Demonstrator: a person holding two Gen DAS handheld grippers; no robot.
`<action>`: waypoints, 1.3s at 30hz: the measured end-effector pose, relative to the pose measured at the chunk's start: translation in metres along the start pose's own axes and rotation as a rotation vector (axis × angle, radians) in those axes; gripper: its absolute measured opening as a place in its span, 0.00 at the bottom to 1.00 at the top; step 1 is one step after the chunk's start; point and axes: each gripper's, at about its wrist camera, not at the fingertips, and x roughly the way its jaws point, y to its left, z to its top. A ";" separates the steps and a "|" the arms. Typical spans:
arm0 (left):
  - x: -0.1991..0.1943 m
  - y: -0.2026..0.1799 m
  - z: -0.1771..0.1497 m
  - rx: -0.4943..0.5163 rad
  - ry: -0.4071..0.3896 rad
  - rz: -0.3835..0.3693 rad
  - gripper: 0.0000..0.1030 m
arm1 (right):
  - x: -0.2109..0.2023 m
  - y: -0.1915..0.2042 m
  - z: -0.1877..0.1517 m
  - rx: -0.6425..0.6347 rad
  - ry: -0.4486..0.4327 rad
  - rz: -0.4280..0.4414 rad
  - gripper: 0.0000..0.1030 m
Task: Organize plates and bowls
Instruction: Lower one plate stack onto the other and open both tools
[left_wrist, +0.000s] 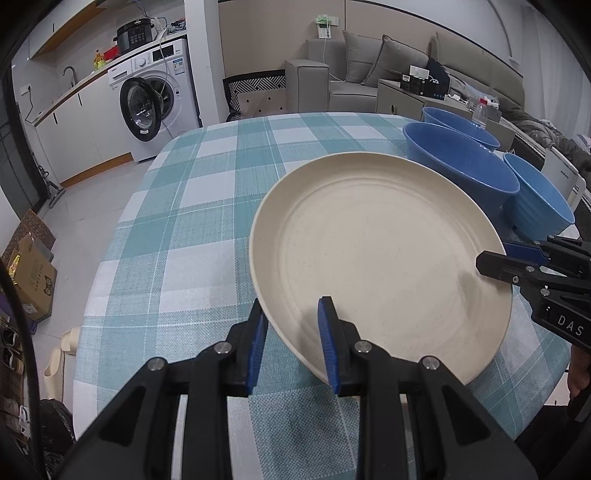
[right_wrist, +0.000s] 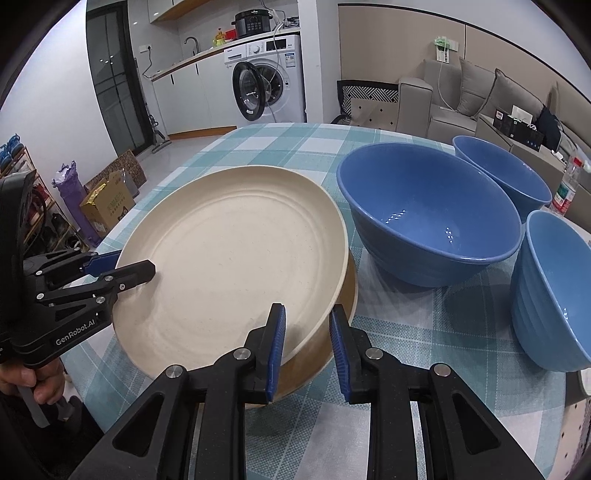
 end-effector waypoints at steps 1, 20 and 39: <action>0.001 0.000 0.000 0.001 0.001 0.001 0.25 | 0.001 0.000 0.000 -0.001 0.001 -0.004 0.24; 0.009 -0.011 -0.005 0.047 0.034 0.022 0.26 | 0.006 0.004 -0.003 -0.023 0.023 -0.056 0.27; 0.013 -0.017 -0.007 0.078 0.056 0.046 0.31 | 0.008 0.012 -0.007 -0.083 0.026 -0.089 0.37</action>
